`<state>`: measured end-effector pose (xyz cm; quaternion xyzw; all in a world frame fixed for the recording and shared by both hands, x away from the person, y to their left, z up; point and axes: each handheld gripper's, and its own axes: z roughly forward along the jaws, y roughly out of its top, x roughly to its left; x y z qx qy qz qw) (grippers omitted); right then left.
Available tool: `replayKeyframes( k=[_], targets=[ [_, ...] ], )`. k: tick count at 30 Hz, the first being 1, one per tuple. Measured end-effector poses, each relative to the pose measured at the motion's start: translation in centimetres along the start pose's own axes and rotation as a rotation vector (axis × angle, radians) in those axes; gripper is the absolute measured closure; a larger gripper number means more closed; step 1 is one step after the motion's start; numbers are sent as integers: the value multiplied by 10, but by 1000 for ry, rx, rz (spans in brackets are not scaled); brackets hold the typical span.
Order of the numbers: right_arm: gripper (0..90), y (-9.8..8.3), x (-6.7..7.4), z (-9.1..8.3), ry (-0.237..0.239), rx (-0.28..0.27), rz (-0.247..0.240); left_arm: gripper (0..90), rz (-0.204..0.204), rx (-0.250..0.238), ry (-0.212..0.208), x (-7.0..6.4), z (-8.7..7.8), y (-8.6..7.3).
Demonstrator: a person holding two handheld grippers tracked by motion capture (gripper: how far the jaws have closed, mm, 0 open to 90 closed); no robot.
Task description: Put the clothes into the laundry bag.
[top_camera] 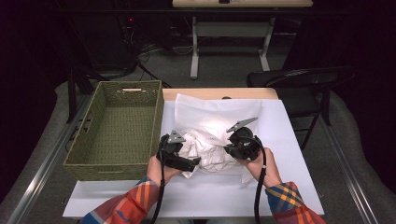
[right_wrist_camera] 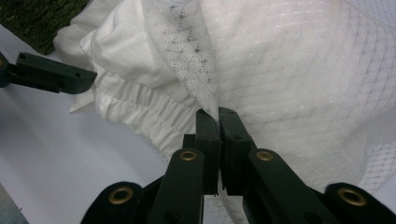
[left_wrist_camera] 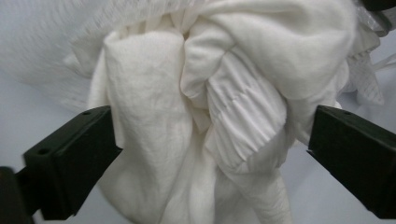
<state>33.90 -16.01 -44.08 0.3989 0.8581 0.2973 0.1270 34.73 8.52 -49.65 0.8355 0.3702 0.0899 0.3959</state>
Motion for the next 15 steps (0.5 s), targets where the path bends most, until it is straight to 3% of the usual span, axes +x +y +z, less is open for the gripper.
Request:
replayKeyframes(
  k=[1, 4, 8, 9, 11, 15],
  targets=[
    [879, 0, -1, 0, 0, 0, -1, 0, -2, -6, 5, 0, 5, 0],
    [878, 0, -1, -1, 5, 3, -5, 32, -29, -16, -66, 3, 17, 0],
    [865, 3, 1, -2, 10, -2, -18, 219, -47, -45, -136, 8, 24, -2],
    [846, 4, 2, -2, 10, -6, -22, 264, -50, -57, -134, 9, 25, -3],
    [790, 8, 5, -2, 10, -21, -26, 368, -61, -76, -167, 12, 25, -4],
    [669, 20, 14, 1, -17, -64, -41, 490, -55, -96, -187, 12, 27, -5]
  ],
)
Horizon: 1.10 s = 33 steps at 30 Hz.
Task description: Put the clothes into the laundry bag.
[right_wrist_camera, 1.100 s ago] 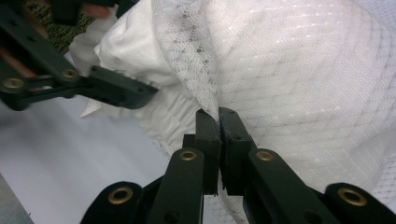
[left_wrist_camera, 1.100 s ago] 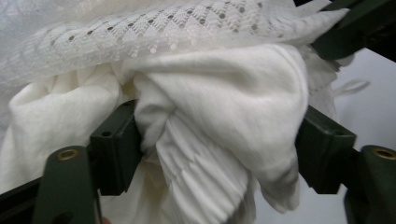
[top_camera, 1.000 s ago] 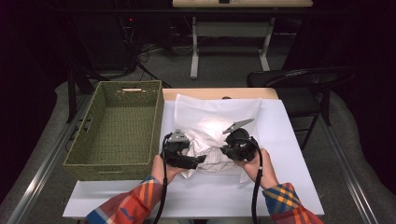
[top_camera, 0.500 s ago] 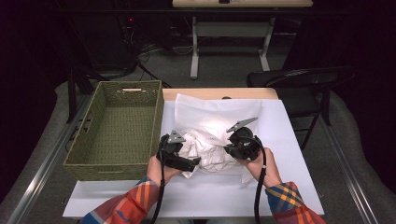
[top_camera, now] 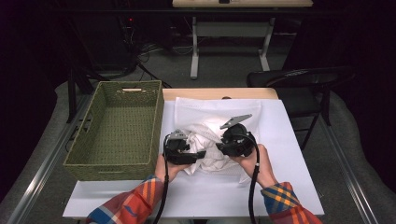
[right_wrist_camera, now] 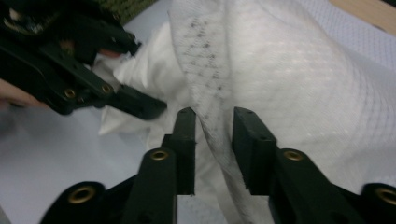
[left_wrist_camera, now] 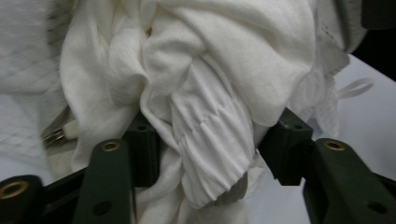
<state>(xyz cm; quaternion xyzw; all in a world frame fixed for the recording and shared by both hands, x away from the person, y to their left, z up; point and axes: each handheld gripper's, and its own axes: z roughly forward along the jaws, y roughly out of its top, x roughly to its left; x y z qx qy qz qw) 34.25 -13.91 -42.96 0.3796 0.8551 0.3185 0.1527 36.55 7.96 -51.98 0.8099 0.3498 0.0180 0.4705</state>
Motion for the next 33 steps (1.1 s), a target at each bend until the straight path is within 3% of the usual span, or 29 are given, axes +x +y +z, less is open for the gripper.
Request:
replayKeyframes(
  k=[4, 8, 10, 15, 18, 20, 21, 24, 30, 33],
  targets=[
    [659, 7, 8, 10, -32, -16, -17, 550, 21, -2, -2, -5, 3, 0],
    [821, 8, 10, 15, -44, -16, -26, 582, 26, -2, -2, -10, 5, 1],
    [865, 7, 9, 12, -31, -29, -17, 591, 25, -5, 3, -13, 5, 2],
    [879, 7, 13, 4, -5, -44, -25, 595, 8, -17, 13, -21, 10, 7],
    [882, 7, 18, -1, 42, -49, -30, 597, -14, -55, 53, -24, 11, 11],
    [882, 6, 22, -3, 37, -32, -43, 591, -25, -77, 80, -22, 12, 15],
    [882, 4, 22, -2, 30, -25, -45, 581, -39, -83, 79, -20, 12, 17],
    [882, 0, 15, 2, 14, -9, -22, 506, -27, -72, 74, -17, 12, 17],
    [881, -4, 8, 8, 14, 0, 0, 262, 71, -1, 111, -20, 3, 14],
    [881, -4, 8, 9, 12, 0, -2, 209, 111, 30, 133, -24, -2, 12]
  ],
)
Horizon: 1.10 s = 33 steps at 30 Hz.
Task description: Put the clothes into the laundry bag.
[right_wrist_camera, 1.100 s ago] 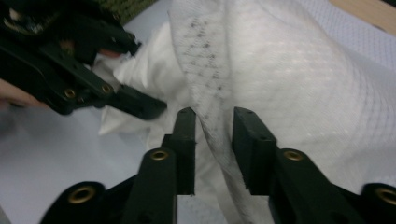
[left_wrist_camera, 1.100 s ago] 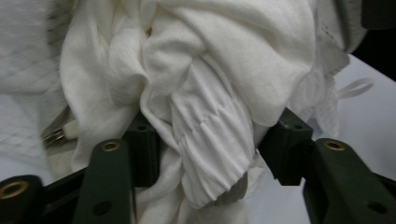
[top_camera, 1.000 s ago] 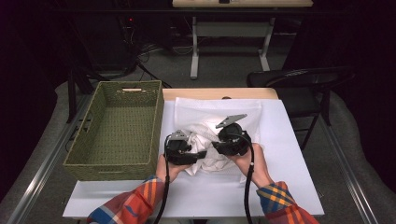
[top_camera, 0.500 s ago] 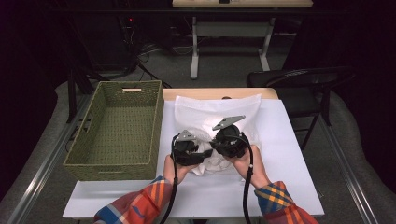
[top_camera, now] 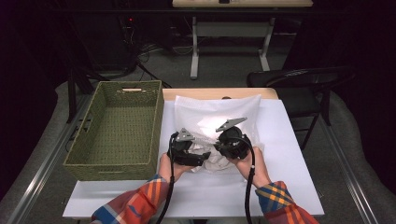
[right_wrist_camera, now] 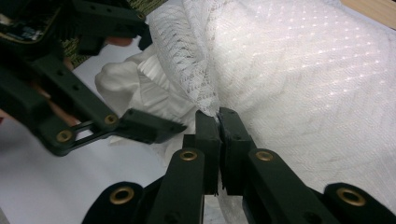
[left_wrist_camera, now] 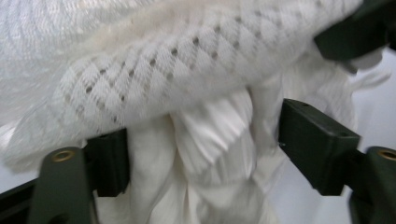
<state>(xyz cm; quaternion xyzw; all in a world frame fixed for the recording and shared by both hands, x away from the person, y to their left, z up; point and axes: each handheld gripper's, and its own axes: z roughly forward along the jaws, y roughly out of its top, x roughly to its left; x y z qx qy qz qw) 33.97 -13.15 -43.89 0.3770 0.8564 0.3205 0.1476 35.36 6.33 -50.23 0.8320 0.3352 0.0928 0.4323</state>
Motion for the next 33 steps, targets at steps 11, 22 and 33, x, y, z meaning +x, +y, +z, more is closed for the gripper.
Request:
replayKeyframes(
  k=[11, 22, 33],
  targets=[
    [879, 0, 0, -1, 1, -2, 5, 142, 0, 59, -18, -8, -13, -8],
    [879, 0, 2, -4, 8, -10, 4, 432, -39, 12, -53, -6, 2, -14],
    [884, 2, 3, -11, 61, -42, -5, 720, -166, -84, -24, 5, 11, 2]
  ],
)
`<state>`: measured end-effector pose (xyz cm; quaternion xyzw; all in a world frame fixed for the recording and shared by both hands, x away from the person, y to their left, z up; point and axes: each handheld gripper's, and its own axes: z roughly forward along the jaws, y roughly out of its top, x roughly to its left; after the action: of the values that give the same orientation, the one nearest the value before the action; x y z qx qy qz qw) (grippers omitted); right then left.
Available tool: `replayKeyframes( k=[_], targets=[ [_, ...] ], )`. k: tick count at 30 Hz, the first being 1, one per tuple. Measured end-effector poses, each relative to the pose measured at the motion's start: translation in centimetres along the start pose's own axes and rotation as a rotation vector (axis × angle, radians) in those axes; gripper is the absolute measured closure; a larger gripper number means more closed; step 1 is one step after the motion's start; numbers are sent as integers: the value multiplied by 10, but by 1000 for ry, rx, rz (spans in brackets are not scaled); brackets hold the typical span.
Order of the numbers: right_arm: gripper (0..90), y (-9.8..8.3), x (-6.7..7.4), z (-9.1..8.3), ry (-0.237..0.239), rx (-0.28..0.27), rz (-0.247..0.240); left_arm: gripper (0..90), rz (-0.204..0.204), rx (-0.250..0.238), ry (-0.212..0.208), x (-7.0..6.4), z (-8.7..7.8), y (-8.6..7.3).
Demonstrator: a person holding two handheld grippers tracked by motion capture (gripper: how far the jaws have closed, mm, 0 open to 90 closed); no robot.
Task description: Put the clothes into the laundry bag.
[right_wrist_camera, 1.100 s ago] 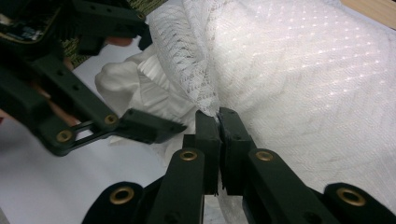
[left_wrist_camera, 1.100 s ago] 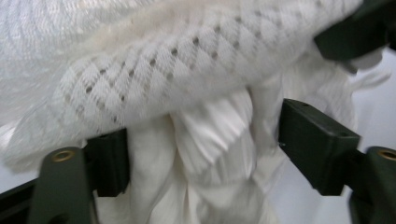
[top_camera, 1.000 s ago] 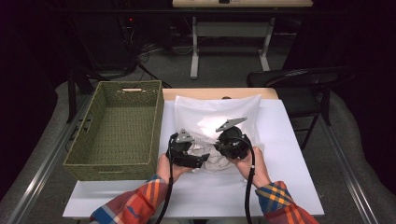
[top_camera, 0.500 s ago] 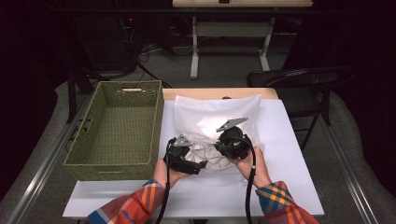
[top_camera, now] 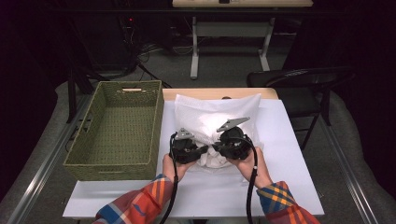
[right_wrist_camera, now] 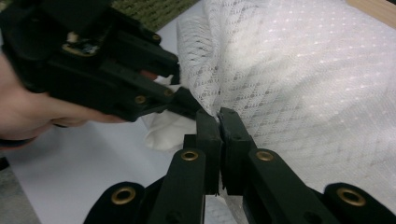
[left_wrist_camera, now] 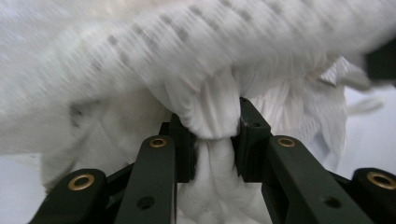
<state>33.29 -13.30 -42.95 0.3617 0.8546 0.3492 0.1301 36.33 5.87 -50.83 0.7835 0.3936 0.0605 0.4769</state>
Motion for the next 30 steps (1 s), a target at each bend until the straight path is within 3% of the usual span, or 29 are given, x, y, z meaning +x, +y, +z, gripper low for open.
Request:
replayKeyframes(
  k=[3, 5, 9, 14, 19, 21, 25, 30],
  targets=[
    [884, 0, 1, -1, 5, 5, -4, 718, -35, -22, 2, 5, 1, 6],
    [884, -2, -2, 2, -36, 28, -4, 695, -36, -26, 2, 5, 2, 7],
    [884, -7, -9, 12, -64, 57, 9, 545, 8, 13, 15, 6, 0, 6],
    [883, -7, -10, 15, -60, 63, 9, 302, 74, 79, 41, 3, -7, -1],
    [882, -7, -10, 15, -62, 62, 12, 204, 133, 125, 72, -1, -17, -7],
    [882, -8, -10, 15, -63, 62, 16, 185, 136, 133, 74, -3, -21, -9],
    [879, -7, -10, 15, -63, 62, 16, 201, 141, 134, 83, -3, -21, -13],
    [879, -7, -9, 15, -58, 56, 21, 503, 138, 80, 62, -6, -11, -14]
  ],
)
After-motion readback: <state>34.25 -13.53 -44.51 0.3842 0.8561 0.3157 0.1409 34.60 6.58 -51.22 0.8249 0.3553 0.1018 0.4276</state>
